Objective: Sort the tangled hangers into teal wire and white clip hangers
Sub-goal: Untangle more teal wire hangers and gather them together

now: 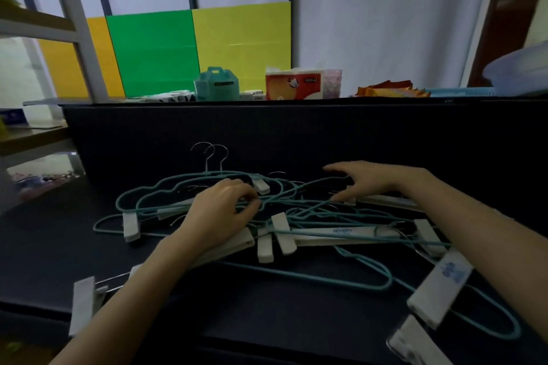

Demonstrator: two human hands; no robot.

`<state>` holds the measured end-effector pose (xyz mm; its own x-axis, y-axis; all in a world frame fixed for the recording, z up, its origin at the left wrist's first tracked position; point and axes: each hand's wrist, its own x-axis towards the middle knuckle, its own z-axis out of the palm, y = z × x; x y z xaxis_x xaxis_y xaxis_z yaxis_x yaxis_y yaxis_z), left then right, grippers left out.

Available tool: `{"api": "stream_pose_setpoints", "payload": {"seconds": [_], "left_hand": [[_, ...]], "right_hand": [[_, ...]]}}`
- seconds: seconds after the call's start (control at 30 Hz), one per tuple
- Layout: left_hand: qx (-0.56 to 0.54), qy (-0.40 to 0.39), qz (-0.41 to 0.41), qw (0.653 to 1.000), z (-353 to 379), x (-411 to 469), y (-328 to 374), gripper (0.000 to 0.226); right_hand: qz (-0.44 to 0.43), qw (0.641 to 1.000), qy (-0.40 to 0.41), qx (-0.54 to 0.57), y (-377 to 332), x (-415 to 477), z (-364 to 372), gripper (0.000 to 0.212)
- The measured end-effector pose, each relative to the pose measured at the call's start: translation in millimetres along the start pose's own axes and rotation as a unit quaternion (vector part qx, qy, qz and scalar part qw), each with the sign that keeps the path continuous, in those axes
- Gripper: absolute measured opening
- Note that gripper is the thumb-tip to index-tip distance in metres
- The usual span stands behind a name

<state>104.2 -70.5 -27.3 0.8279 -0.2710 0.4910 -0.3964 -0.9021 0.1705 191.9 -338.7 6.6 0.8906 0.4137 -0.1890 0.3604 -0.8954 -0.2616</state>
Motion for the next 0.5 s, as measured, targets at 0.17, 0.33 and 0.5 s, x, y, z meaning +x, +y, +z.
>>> {"api": "stream_pose_setpoints", "payload": {"seconds": [0.17, 0.33, 0.5], "left_hand": [[0.003, 0.0, 0.015, 1.0, -1, 11, -10, 0.025], [0.018, -0.019, 0.014, 1.0, -10, 10, -25, 0.028], [0.038, -0.024, 0.009, 0.999, -26, 5, -49, 0.032]], "right_hand": [[0.024, 0.996, -0.081, 0.042, 8, 14, -5, 0.085], [0.025, 0.997, -0.069, -0.015, 1, 22, -9, 0.091], [0.002, 1.0, -0.007, -0.016, -15, 6, -23, 0.094]]}}
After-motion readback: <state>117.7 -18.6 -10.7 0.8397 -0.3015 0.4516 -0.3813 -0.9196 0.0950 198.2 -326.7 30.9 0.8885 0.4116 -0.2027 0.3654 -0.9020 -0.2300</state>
